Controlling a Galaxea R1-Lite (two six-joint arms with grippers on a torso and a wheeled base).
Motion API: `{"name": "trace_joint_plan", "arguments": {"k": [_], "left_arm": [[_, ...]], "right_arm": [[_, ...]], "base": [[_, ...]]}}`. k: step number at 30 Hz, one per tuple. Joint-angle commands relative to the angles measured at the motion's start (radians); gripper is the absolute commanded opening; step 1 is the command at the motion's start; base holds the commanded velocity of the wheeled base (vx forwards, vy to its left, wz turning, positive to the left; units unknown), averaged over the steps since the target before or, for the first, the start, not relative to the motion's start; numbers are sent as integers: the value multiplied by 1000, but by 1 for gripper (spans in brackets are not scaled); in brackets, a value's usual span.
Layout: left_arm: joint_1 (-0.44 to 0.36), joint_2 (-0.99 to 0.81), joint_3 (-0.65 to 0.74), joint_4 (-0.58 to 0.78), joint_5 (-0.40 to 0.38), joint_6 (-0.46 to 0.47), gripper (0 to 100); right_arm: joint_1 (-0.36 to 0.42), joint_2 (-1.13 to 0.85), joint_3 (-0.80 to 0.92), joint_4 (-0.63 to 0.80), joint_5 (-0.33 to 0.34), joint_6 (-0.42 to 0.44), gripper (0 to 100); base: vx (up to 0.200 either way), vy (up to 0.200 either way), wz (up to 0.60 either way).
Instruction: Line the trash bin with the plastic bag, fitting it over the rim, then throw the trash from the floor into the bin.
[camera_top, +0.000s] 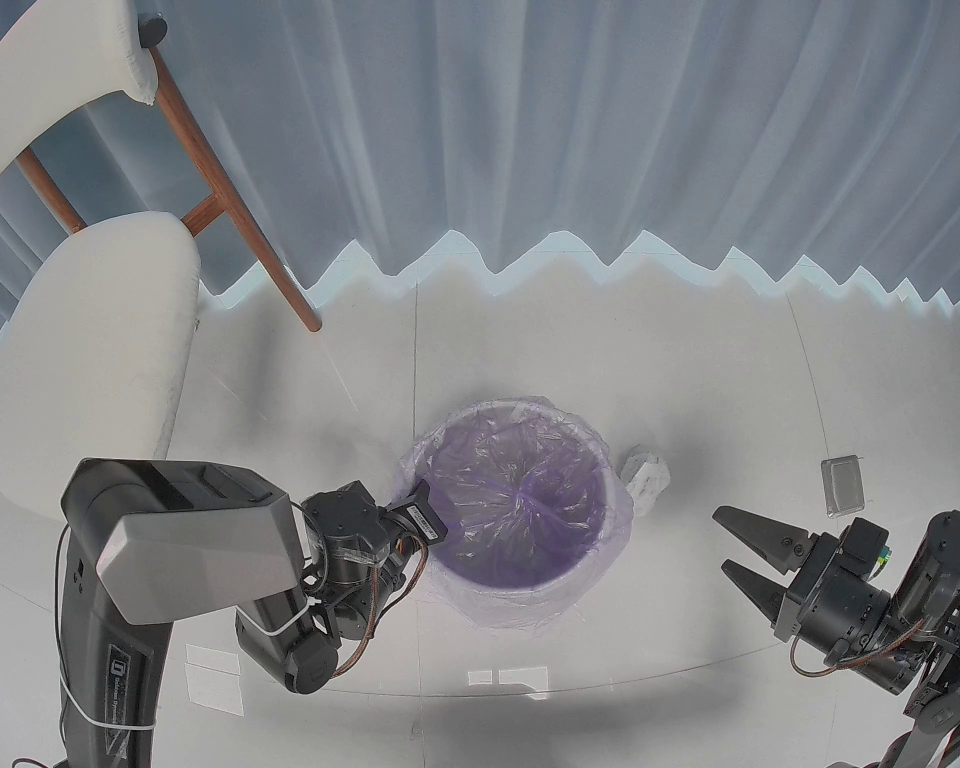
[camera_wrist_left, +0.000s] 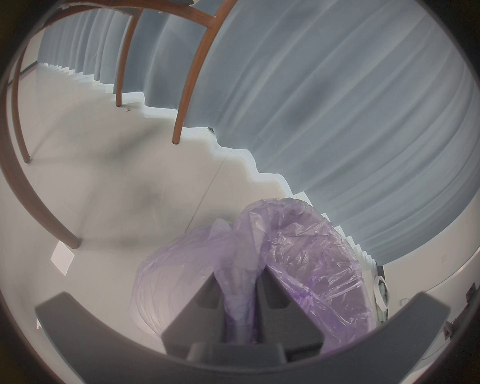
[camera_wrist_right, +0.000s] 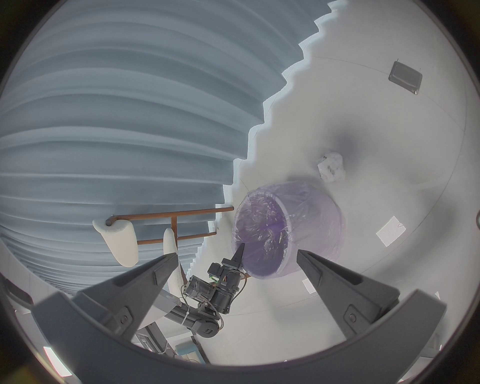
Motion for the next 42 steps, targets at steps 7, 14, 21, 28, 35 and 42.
{"name": "trace_joint_plan", "arguments": {"k": [7,14,21,28,35,42], "left_arm": [[0,21,4,0,23,-5,100],[-7,-40,21,-1,43,-5,100],[-14,-220,170,0,41,-8,100],[-53,-471,345,0,37,-2,100],[-50,-652,447,2,35,0,100],[-26,-781,530,2,-36,61,100]], "right_arm": [[1,3,16,0,0,-2,100],[1,3,16,3,0,-2,100],[1,7,16,6,1,-6,100],[-29,72,-91,44,3,-12,100],[-35,112,-441,443,10,-44,100],[8,201,-680,756,50,-49,0]], "base": [[0,0,0],[0,0,0],[0,0,0],[0,0,0],[0,0,0],[0,0,0]]}}
